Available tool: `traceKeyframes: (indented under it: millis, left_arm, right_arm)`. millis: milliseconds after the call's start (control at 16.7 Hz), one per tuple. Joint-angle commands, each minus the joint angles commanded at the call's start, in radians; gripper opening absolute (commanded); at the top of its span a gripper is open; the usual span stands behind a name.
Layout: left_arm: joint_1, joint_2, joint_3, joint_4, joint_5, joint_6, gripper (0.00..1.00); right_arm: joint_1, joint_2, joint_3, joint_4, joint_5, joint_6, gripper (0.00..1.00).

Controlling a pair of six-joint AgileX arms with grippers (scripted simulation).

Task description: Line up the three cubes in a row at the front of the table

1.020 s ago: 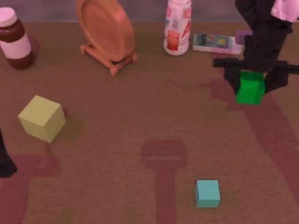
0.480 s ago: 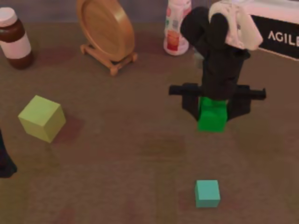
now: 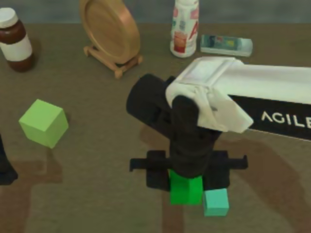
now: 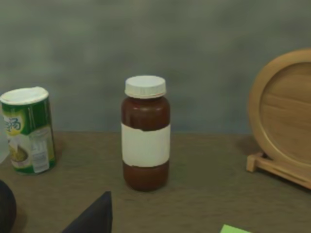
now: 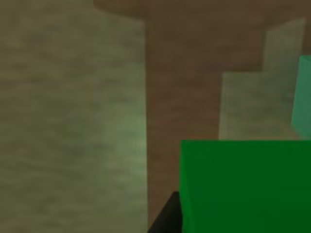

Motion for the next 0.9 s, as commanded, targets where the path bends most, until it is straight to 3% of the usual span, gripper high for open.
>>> traceKeyframes:
  millis: [420, 900]
  left_arm:
    - [0.0, 0.0, 0.0, 0.0, 0.0, 0.0, 1.0]
    - [0.0, 0.0, 0.0, 0.0, 0.0, 0.0, 1.0]
  right_arm:
    - [0.005, 0.004, -0.017, 0.018, -0.001, 0.007, 0.0]
    - [0.009, 0.094, -0.16, 0.255, 0.001, 0.011, 0.0]
